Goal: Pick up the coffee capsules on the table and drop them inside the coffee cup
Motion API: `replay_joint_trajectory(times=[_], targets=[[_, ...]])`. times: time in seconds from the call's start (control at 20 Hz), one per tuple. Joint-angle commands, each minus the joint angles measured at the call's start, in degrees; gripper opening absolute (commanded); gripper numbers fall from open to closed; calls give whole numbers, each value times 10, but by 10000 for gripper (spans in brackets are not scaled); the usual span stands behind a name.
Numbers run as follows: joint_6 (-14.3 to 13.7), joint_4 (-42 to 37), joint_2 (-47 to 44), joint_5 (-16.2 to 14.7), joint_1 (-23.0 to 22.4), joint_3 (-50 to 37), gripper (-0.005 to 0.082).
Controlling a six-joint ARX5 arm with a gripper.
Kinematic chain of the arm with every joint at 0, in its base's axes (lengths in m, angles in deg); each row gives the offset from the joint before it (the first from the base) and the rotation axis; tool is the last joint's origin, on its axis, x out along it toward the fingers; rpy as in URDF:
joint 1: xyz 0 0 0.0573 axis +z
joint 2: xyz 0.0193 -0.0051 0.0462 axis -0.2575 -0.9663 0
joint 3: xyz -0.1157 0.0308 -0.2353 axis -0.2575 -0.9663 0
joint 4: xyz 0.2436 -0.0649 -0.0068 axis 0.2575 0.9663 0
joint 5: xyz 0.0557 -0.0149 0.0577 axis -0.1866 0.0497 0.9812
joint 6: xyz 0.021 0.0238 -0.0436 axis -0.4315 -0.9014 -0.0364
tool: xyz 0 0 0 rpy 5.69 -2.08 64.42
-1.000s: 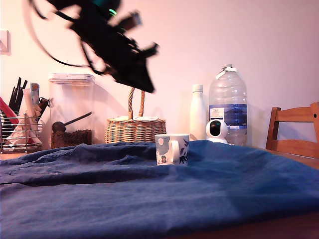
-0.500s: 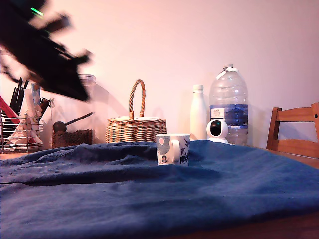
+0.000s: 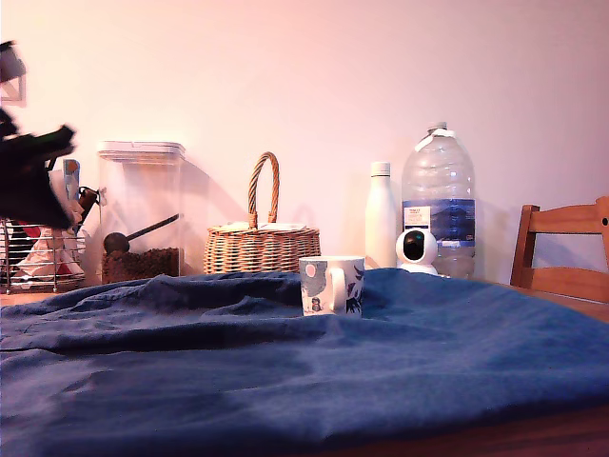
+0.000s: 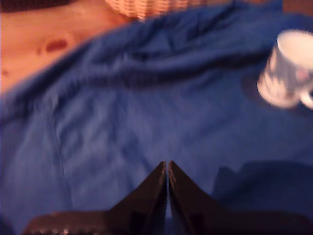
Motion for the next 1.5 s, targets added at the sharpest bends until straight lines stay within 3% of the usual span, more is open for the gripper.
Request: replay_joint_trajectory(times=[0.0, 0.15, 0.35, 0.4, 0.75, 1.05, 1.45], targets=[[17, -14, 29, 1, 6, -35, -21], [26, -23, 82, 15, 7, -87, -21], [32, -33, 160, 15, 7, -151, -21], [45, -33, 180, 15, 7, -163, -21], [51, -21, 306, 15, 7, -233, -21], [51, 31, 409, 24, 7, -271, -21], [66, 178, 600, 52, 7, -283, -21]])
